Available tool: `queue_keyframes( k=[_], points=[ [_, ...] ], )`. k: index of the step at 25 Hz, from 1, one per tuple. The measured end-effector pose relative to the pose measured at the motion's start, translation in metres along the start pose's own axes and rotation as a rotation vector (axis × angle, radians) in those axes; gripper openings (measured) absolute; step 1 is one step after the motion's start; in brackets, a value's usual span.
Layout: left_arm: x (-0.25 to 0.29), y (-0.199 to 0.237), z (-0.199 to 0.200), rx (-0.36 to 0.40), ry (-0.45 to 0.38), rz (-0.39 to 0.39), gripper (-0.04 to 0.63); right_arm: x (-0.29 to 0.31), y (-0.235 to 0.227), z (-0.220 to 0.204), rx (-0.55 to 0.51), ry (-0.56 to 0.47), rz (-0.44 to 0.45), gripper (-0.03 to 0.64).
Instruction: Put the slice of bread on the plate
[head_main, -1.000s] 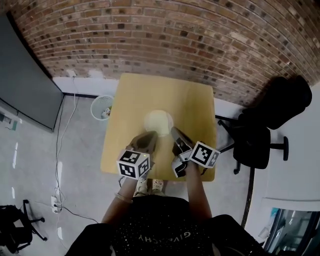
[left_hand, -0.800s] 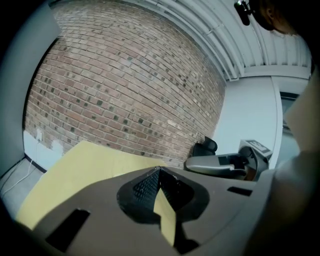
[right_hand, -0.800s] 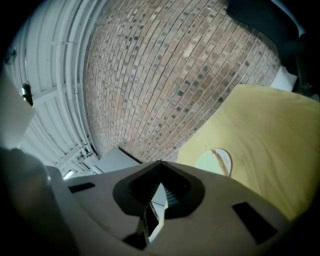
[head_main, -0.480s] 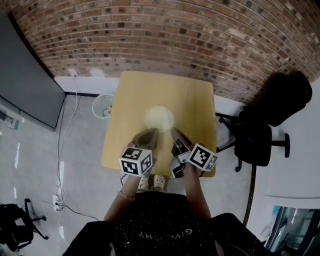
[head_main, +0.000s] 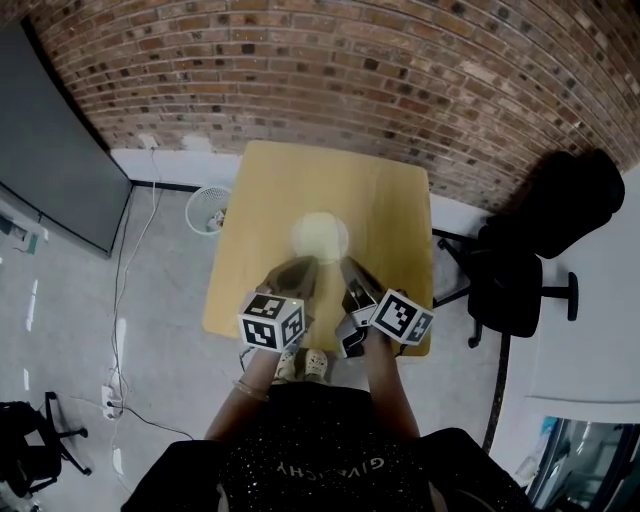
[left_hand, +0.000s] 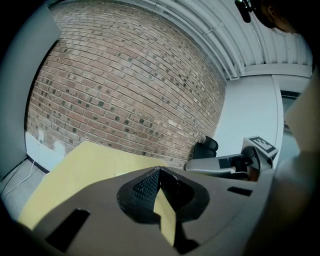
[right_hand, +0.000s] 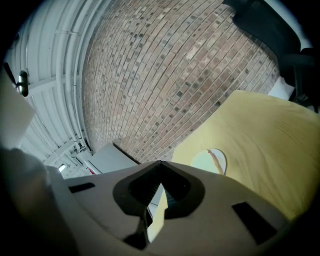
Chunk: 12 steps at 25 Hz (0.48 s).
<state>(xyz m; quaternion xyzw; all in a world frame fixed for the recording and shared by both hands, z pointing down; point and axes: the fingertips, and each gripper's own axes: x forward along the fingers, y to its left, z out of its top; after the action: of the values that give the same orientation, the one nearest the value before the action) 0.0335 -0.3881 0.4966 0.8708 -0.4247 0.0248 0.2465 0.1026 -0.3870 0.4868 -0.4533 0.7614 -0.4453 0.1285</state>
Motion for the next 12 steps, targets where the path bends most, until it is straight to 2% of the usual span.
queue_keyframes(
  k=[12],
  points=[
    [-0.0074, -0.0008, -0.005, -0.005, -0.003, 0.009, 0.009, -0.0063, -0.003, -0.0054, -0.013, 0.005, -0.014, 0.012]
  ],
)
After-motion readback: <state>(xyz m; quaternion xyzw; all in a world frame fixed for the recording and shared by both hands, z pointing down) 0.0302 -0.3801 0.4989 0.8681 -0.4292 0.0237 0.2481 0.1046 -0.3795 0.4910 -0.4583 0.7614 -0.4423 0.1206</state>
